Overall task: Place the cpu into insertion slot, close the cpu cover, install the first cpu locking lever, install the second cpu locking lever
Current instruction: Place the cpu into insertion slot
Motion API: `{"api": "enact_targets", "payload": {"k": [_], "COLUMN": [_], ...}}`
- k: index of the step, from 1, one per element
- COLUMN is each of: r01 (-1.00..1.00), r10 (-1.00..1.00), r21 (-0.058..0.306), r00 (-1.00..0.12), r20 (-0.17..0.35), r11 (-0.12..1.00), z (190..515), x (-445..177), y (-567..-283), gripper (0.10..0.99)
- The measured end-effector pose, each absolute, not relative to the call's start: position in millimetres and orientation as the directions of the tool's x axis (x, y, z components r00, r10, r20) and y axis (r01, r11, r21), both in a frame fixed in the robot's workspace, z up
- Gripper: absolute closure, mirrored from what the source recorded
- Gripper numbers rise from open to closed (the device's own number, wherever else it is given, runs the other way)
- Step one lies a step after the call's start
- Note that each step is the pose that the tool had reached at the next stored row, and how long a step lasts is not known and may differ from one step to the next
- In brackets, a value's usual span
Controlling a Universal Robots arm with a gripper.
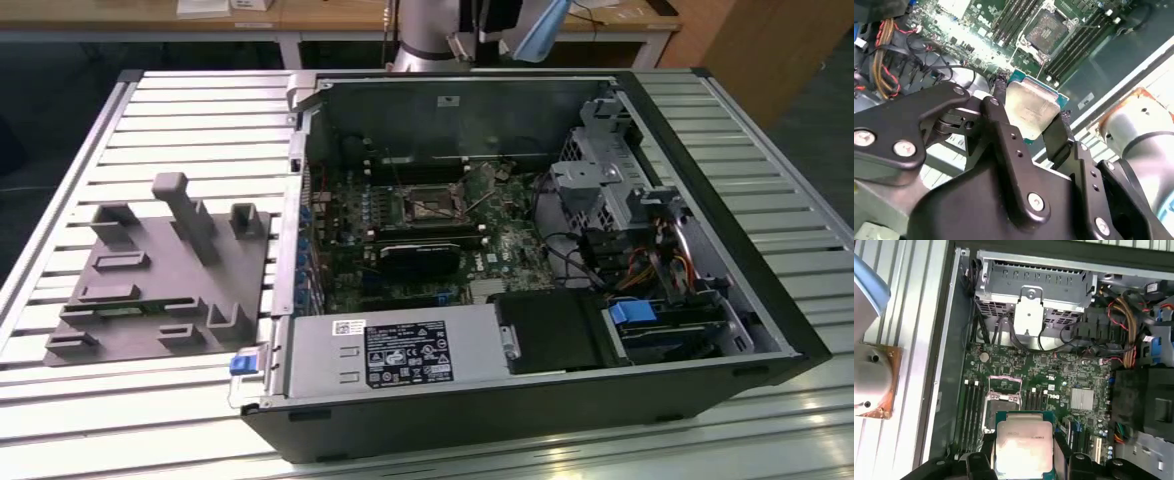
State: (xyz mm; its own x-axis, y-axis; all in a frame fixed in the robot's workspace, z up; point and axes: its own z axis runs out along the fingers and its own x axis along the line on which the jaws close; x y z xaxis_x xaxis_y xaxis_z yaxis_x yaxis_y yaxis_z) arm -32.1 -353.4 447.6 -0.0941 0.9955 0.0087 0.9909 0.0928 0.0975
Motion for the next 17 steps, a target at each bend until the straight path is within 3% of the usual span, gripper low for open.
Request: {"api": "enact_targets", "payload": {"k": [17], "r01": [0.991], "r10": [0.996], "r21": [0.098], "r00": [-0.094], "r20": [0.009], "r11": [0.093], "z": [447.5], "x": [-32.1], "y": [-353.4], "gripper": [0.545]}}
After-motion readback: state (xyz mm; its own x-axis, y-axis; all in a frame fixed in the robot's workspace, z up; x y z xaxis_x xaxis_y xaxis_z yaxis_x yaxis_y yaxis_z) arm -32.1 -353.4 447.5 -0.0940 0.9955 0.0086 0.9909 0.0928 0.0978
